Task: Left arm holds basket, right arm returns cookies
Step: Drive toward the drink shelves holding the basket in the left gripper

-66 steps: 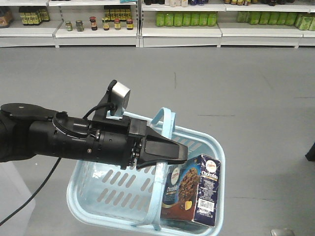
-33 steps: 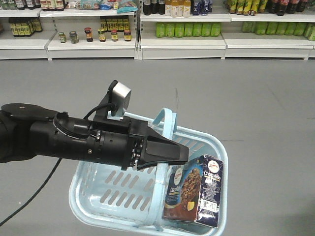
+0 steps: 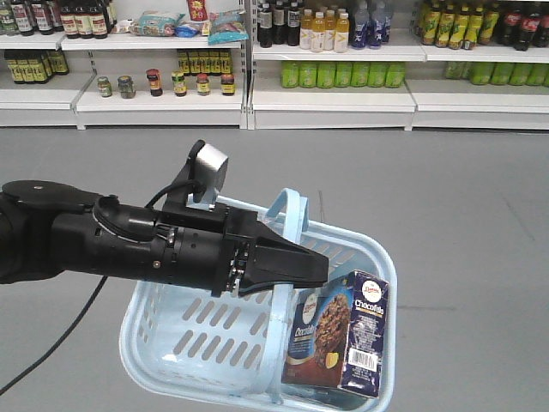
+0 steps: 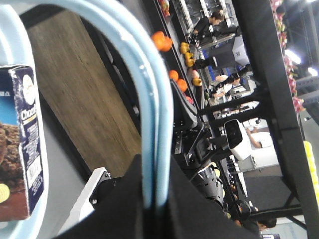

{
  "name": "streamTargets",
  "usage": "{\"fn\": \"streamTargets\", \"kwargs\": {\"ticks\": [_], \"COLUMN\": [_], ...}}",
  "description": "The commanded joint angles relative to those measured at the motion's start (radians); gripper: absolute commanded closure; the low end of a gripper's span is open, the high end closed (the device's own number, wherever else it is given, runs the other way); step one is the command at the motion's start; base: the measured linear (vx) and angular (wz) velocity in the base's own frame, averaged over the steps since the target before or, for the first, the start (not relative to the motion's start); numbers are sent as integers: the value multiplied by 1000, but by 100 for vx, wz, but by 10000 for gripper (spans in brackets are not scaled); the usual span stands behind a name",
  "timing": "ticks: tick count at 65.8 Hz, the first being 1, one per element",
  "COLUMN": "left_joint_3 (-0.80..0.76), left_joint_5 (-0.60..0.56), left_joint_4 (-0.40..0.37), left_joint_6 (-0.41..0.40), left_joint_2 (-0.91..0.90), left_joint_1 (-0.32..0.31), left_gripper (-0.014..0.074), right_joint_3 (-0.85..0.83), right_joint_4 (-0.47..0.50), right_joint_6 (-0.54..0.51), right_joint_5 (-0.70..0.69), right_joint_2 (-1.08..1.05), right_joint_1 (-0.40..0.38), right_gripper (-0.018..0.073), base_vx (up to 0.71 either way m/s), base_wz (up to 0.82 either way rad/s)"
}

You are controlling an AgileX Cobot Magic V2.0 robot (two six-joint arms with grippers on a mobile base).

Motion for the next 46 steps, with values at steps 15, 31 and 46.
{"fn": "streamTargets", "kwargs": {"ticks": [15, 31, 46], "left_joint_3": [-32, -32, -32], "left_joint_5": [58, 59, 59], "left_joint_4": [-135, -135, -135], "left_joint_6": [17, 17, 17], "left_joint_2": [-49, -49, -49], "left_joint_1": [-5, -5, -5], "left_gripper": [603, 603, 603], "right_joint_3": [18, 18, 18], "right_joint_4": [-6, -6, -6], "right_joint_6": [1, 1, 1], "right_joint_5": [-73, -73, -73], "right_joint_2": [-8, -8, -8], "right_joint_1": [-4, -4, -4], "right_gripper": [565, 565, 565], "base_vx": [52, 49, 49], "base_wz": [7, 2, -2]}}
